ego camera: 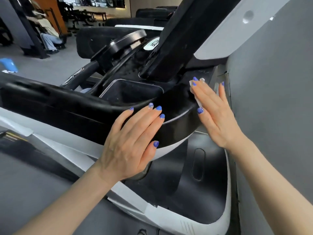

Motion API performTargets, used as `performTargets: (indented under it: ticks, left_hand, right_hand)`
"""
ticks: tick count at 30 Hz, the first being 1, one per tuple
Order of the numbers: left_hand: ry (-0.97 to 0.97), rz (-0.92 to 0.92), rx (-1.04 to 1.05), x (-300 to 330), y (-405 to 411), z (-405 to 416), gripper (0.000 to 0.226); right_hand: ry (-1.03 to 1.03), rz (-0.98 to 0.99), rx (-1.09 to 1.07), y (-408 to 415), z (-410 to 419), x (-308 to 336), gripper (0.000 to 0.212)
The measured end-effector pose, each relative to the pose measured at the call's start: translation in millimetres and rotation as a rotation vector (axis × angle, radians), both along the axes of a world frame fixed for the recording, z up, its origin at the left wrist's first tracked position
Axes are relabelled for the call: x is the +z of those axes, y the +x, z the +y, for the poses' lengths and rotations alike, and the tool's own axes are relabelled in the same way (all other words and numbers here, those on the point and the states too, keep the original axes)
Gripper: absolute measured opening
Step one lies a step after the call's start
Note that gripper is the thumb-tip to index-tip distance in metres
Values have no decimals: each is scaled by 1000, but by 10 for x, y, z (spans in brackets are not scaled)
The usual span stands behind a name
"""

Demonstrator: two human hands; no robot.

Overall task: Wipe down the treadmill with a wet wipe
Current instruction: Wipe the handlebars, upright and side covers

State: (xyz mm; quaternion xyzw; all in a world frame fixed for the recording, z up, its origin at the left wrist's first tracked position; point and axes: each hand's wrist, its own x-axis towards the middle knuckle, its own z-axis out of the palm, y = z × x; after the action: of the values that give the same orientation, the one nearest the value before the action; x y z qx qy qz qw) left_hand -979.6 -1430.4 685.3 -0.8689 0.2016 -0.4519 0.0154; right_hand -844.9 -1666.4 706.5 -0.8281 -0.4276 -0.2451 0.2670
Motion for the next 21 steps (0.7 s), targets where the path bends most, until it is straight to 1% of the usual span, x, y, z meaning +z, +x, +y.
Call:
performTargets:
  ticks: [3,7,10,12,15,18,21]
  left_hand:
    - [5,26,88,3,12,-87,46]
    - [38,44,197,15,19,-141,47]
    - [35,60,264,0,23,-247,48]
    - [20,76,298,-12,31,-332,49]
    - [-11,97,346,-12,18,-419,50]
    - [-14,134,387,-20,-9,-448,53]
    - [-19,133,414,-30,1,-469,55]
  right_hand:
    - [9,-10,56,12,-30,-206,68]
    - [-38,-144,90,36,-76,-498,76]
    - [-95,-327,177,-37,42,-668,83]
    - [-153,-474,251,-40,95,-764,81]
    - [-231,-628,306,252,-90,-837,77]
    - [-247,-660,264,626,-367,-807,77]
    - [-249,-623,306,621,-313,-733,77]
